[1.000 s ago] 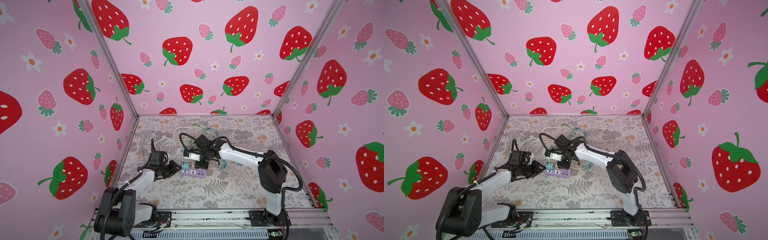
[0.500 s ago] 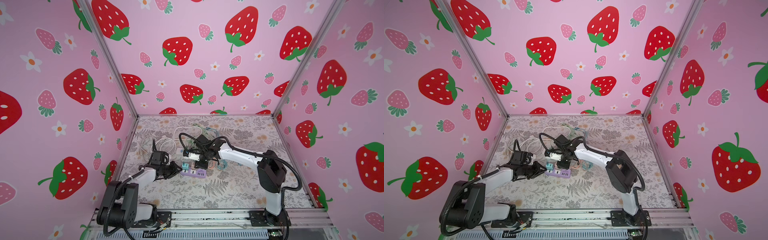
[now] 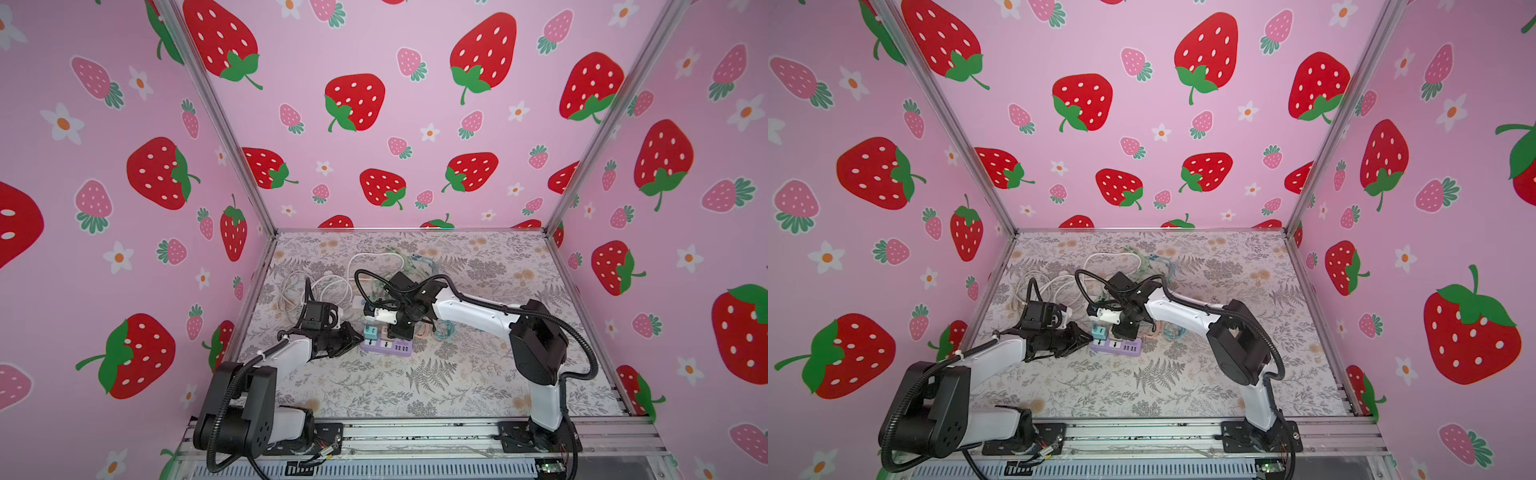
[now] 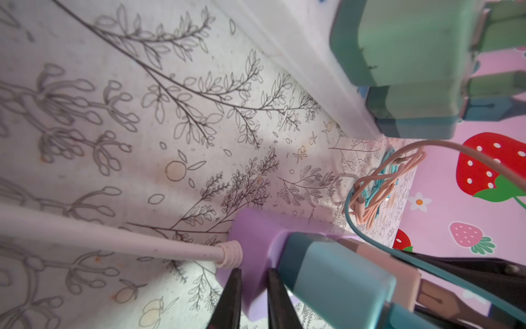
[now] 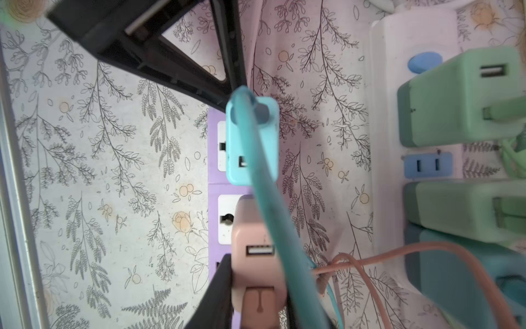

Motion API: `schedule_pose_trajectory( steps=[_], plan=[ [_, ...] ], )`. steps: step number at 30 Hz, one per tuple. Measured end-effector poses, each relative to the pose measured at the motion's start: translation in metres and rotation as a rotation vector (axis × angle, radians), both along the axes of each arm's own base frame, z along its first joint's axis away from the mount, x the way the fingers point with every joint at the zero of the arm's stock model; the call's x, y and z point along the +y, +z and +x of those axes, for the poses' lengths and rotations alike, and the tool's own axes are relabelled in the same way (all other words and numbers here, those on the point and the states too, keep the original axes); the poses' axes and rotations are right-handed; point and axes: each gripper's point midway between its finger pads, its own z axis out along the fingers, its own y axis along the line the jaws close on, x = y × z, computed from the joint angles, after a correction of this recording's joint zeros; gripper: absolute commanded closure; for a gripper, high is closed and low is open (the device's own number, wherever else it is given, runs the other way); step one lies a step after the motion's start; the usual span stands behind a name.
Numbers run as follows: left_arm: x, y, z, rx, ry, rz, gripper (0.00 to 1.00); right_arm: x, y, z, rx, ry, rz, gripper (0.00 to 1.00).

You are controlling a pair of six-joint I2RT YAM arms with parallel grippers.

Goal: Insert plugs into power strip
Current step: Insert the plug into the socket.

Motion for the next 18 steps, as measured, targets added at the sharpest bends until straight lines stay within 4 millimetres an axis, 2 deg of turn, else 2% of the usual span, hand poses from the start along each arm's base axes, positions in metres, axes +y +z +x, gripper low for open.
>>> schedule_pose_trajectory(
  steps=[18],
  plan=[
    [0.0001, 0.0005, 0.0008, -0.005, 0.000, 0.000, 0.83, 0.0019, -0.0053, 0.0011, -0.035, 0.008, -0.045, 1.00]
  ],
)
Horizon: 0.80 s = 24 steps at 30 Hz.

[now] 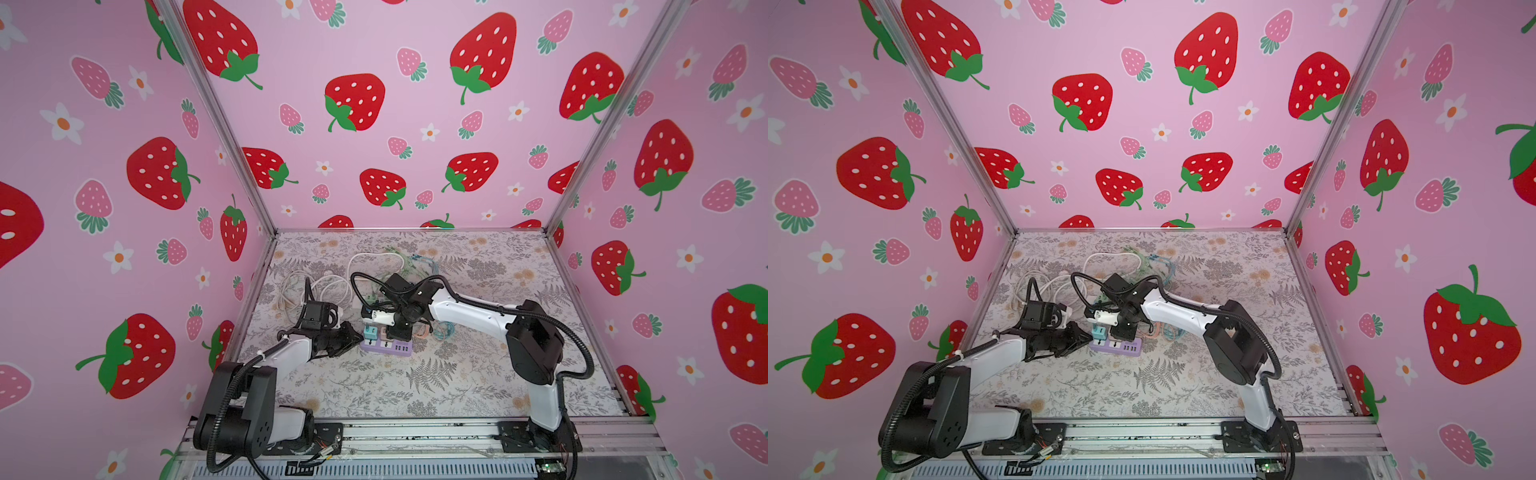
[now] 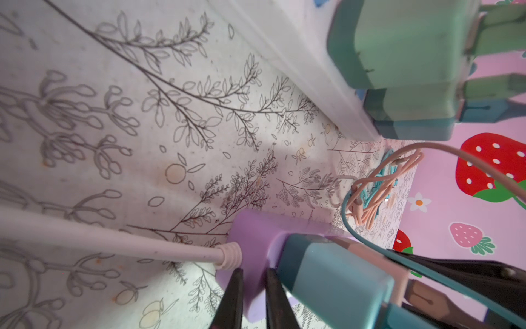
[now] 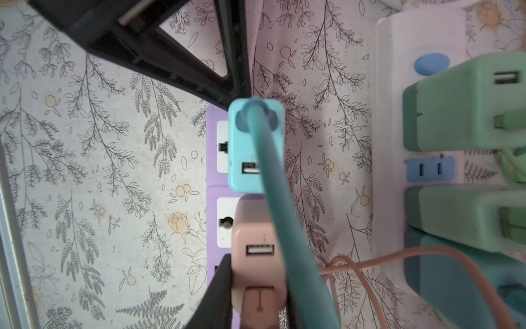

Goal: Insert plugs into power strip
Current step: Insert the plug into the socket.

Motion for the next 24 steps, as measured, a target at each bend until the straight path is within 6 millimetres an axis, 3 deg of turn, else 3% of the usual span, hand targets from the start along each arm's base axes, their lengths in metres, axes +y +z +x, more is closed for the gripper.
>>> schedule_pose_trajectory(
  steps=[24],
  plan=[
    [0.0014, 0.0044, -0.0020, -0.006, 0.005, 0.006, 0.81, 0.0008, -0.0048, -0.0019, -0.047, 0.002, -0.031, 1.00]
  ],
)
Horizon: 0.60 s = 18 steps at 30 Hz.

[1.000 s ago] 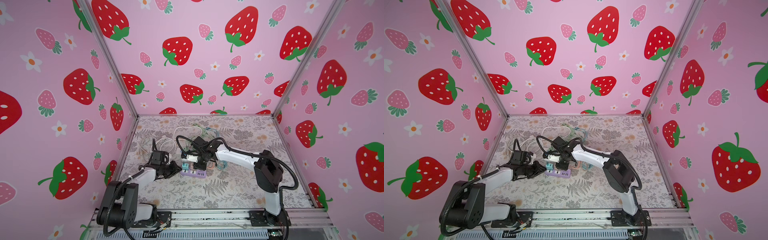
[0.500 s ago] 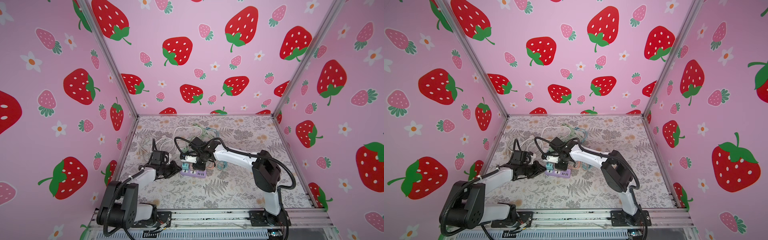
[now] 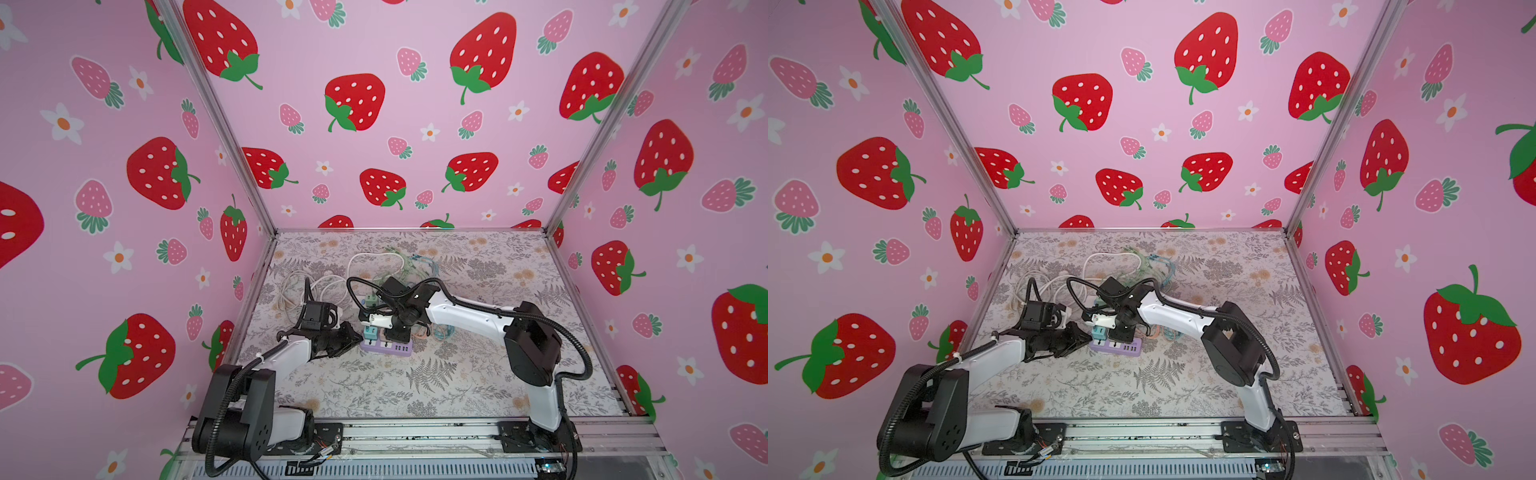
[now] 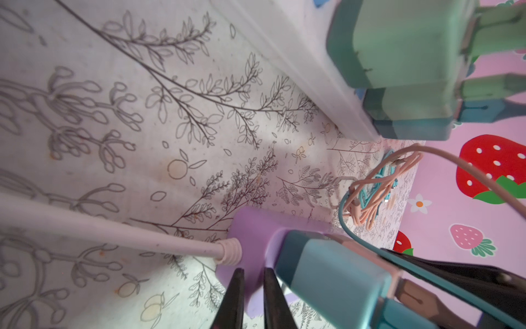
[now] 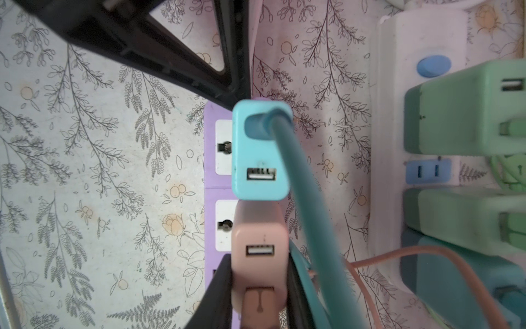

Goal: Insert plugs into power strip
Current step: Insert the plug into the socket.

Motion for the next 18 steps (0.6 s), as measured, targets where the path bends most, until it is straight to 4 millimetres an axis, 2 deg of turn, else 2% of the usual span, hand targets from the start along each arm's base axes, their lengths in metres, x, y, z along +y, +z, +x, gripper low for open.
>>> schedule_pose_trajectory(
  steps=[3, 8, 14, 18],
  plan=[
    [0.000, 0.006, -0.001, -0.014, 0.002, 0.001, 0.77, 0.000, 0.000, 0.000, -0.001, -0.004, 0.008, 1.00],
    [0.003, 0.017, -0.003, -0.034, 0.010, 0.013, 0.63, 0.000, 0.001, 0.000, -0.001, -0.014, 0.017, 1.00],
    [0.008, 0.039, -0.002, -0.087, 0.028, 0.033, 0.56, 0.001, 0.002, -0.001, 0.001, -0.024, 0.026, 0.90],
    [0.012, 0.054, 0.000, -0.123, 0.041, 0.047, 0.50, 0.001, 0.003, -0.002, 0.007, -0.033, 0.037, 0.80]
  ],
)
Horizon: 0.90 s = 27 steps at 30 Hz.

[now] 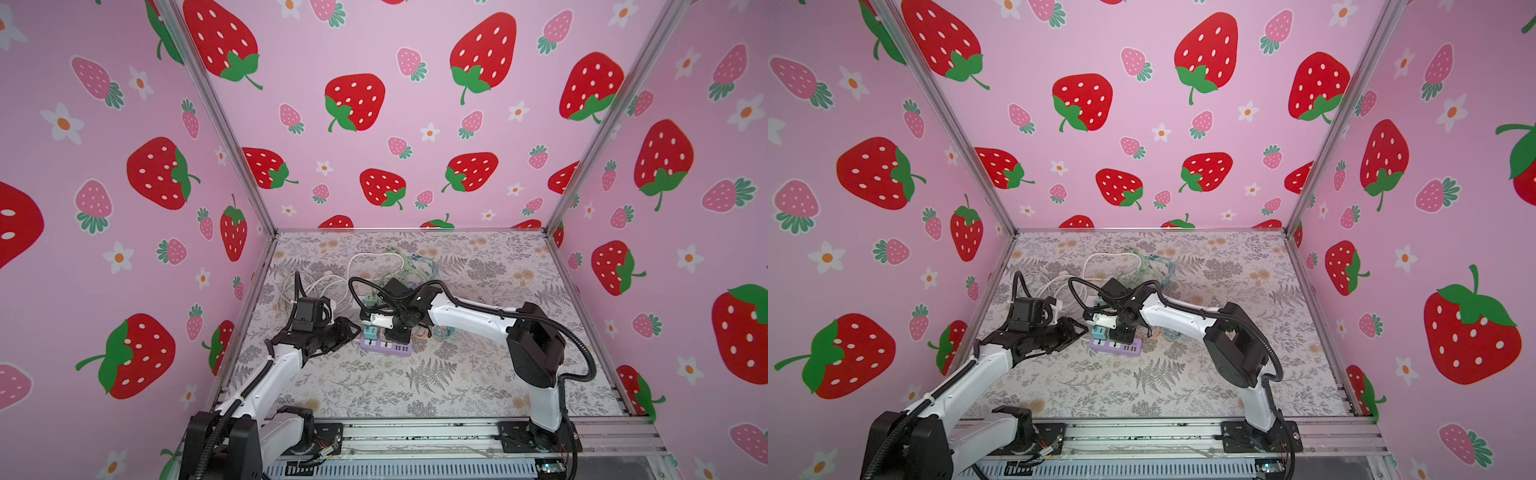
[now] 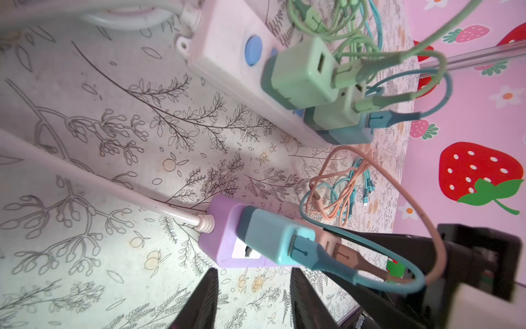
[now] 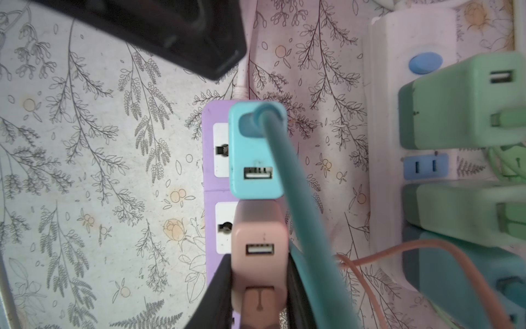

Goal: Insert plugs into power strip
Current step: Insert the plug into the socket.

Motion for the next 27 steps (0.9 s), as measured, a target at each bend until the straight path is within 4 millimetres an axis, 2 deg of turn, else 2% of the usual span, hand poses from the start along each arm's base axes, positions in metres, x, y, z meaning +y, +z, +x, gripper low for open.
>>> schedule_pose_trajectory(
  steps=[12, 21, 27],
  plan=[
    [0.012, 0.024, 0.000, -0.049, 0.029, 0.036, 0.37, -0.001, 0.001, -0.006, 0.033, -0.023, 0.020, 0.50],
    [0.026, 0.049, 0.013, -0.101, 0.057, 0.063, 0.27, -0.009, 0.042, -0.010, 0.018, -0.044, 0.114, 0.28],
    [0.039, 0.061, 0.022, -0.112, 0.079, 0.079, 0.21, -0.026, 0.045, -0.014, 0.021, -0.070, 0.121, 0.25]
  ],
)
